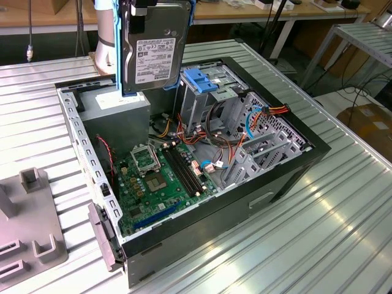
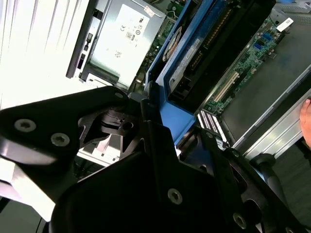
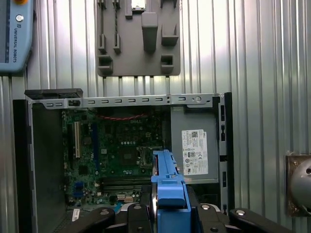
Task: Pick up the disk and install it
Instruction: 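Insert the disk into the insertion slot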
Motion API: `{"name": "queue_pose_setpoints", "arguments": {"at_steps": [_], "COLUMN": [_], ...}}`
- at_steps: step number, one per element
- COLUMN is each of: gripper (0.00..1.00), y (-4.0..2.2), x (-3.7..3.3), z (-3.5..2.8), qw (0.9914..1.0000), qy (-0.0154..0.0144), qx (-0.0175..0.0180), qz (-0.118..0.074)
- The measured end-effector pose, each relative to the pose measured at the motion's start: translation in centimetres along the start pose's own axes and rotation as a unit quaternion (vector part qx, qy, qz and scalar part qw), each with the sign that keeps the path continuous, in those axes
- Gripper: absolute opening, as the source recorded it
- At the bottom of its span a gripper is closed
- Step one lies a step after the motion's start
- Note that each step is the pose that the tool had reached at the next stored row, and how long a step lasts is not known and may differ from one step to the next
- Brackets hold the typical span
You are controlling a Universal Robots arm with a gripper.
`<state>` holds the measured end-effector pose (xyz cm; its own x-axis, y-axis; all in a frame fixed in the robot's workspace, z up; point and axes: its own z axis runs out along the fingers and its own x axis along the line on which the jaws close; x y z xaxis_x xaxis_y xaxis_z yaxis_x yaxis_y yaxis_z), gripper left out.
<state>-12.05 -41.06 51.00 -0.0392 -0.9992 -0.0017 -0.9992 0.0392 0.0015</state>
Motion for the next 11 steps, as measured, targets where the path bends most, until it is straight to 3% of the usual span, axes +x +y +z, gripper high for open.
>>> {"name": "queue_pose_setpoints", "arguments": {"at_steps": [11], "gripper": [0.37], "y": [-0.33], "x": [0.51], "z": [0.02], "qw": [1.00000], "qy": [0.0000], "qx": [0.0000], "qz": [0.000]}}
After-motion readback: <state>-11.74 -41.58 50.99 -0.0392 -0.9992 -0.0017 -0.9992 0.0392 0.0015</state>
